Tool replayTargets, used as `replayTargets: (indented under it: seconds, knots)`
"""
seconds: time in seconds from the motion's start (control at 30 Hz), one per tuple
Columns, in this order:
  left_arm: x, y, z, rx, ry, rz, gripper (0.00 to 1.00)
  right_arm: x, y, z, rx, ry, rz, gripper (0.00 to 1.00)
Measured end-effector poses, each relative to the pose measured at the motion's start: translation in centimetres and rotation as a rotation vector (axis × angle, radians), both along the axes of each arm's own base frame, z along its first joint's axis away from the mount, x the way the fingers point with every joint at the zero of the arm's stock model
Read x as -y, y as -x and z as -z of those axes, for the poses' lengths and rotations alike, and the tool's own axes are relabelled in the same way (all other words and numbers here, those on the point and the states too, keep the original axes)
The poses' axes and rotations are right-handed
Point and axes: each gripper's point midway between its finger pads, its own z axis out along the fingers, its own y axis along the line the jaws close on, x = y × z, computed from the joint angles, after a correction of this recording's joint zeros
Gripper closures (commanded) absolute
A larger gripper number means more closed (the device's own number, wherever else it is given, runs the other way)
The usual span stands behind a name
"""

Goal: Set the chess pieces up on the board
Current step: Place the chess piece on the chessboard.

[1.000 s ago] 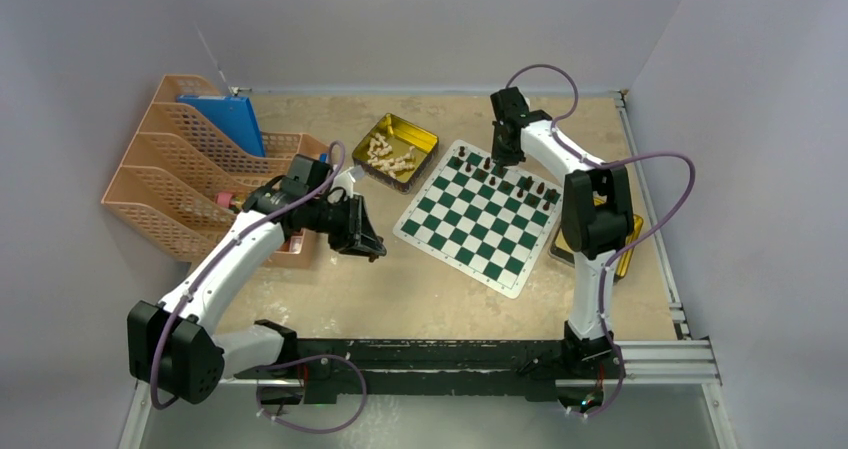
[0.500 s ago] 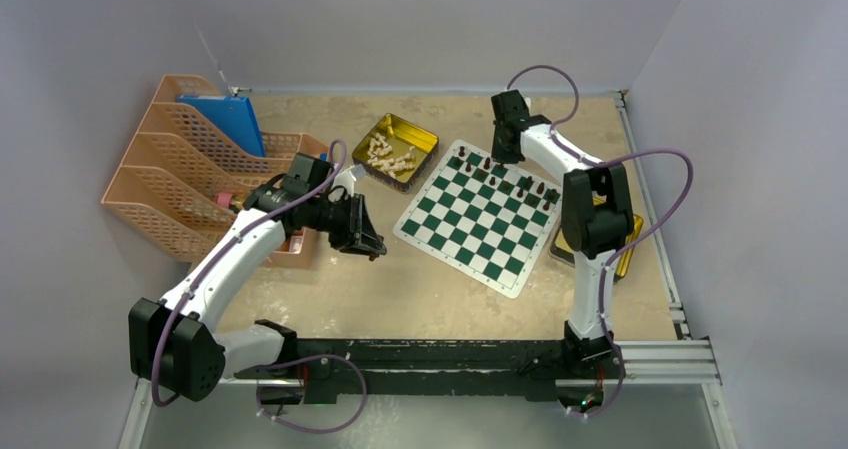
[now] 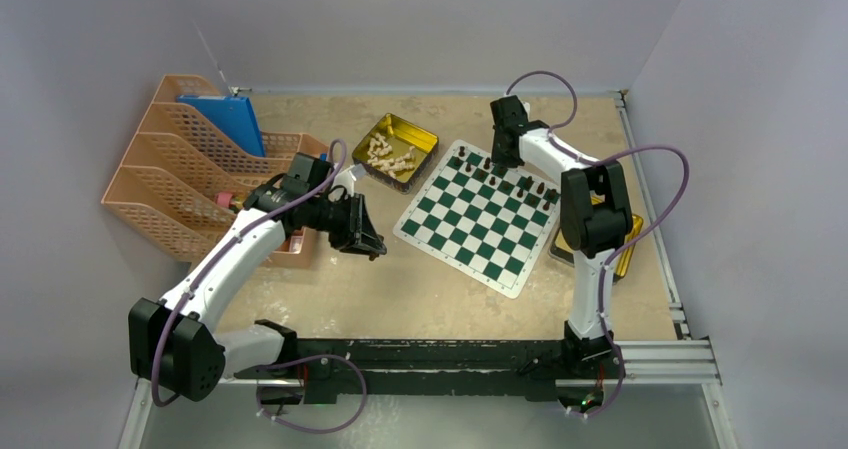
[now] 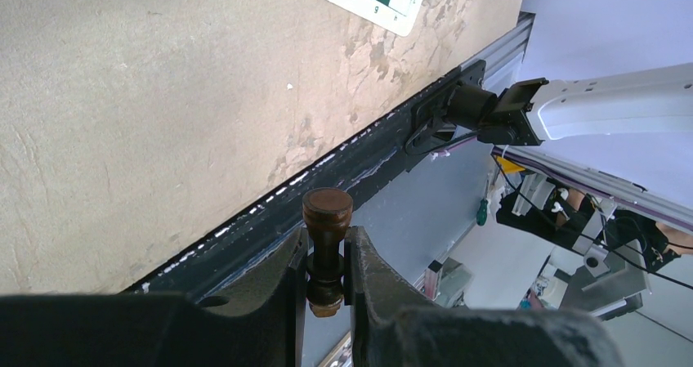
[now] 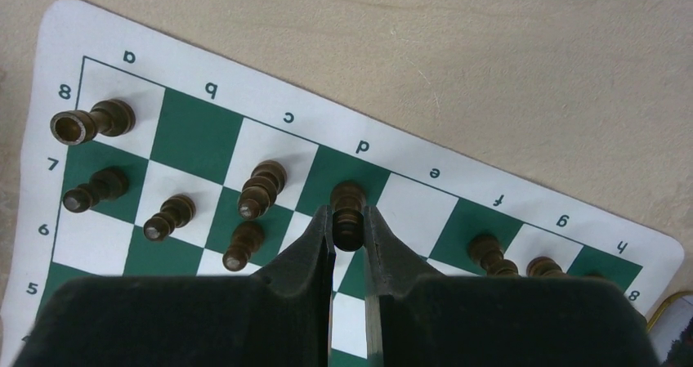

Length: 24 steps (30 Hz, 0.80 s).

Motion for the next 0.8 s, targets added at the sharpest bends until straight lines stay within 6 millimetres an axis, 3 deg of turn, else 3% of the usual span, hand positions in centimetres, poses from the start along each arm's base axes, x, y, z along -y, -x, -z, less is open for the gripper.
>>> replayTargets:
  seconds: [0.43,0.8]
  knots:
    - [0.0,0.02,-0.01,0.0,0.0,0.0,0.9,0.35,-0.16,-0.01,0.009,0.015,0.011,0.92]
    - [0.0,0.01,0.0,0.0,0.0,0.0,0.9,0.31,-0.18,0.01,0.009,0.002,0.018,0.77]
